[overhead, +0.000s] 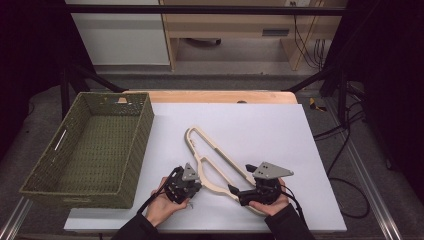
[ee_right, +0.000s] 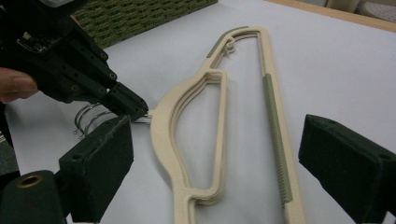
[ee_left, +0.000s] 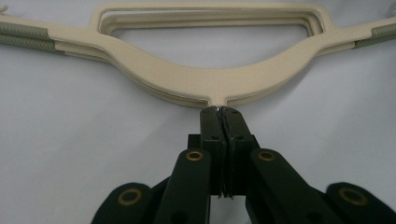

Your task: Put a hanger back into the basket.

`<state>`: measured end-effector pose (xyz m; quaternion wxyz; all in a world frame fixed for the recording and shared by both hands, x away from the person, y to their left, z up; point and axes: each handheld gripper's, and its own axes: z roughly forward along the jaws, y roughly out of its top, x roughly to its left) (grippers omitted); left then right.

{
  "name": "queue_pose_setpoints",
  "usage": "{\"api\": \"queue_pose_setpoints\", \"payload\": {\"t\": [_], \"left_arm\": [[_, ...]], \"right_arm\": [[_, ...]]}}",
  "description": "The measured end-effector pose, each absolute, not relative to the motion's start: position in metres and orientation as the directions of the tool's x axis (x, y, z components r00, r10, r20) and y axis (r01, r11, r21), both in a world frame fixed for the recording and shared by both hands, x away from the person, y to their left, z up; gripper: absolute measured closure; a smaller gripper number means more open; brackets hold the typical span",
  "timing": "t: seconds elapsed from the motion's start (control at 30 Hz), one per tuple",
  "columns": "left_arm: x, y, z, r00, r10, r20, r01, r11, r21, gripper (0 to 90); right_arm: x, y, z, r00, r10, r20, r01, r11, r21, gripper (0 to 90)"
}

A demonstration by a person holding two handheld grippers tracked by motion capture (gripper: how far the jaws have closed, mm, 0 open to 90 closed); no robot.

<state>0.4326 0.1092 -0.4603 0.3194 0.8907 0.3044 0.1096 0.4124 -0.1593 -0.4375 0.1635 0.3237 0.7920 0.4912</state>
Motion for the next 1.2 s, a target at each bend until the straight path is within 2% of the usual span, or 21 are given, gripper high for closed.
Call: {"api": "queue_pose_setpoints", "payload": {"t": [0.5, 0.7, 0.93, 1.2], "left_arm": [[0.435, 0.112, -0.46, 0.789, 0.613, -0.035, 0.49, -0.595, 0.637, 87.8], [0.434, 0.112, -0.458, 0.791, 0.612, -0.029, 0.484, -0.595, 0.641, 88.1], [0.43, 0.11, -0.449, 0.795, 0.607, 0.02, 0.455, -0.617, 0.642, 88.4], [0.429, 0.107, -0.438, 0.795, 0.605, 0.038, 0.442, -0.623, 0.645, 88.4]], "right_arm": [[0.413, -0.165, -0.434, -0.73, 0.679, 0.083, 0.351, 0.268, 0.897, 8.9], [0.413, -0.163, -0.435, -0.733, 0.675, 0.079, 0.349, 0.274, 0.896, 9.0], [0.413, -0.157, -0.436, -0.742, 0.666, 0.077, 0.35, 0.286, 0.892, 10.6], [0.415, -0.133, -0.439, -0.768, 0.638, 0.057, 0.347, 0.34, 0.874, 13.8]]}}
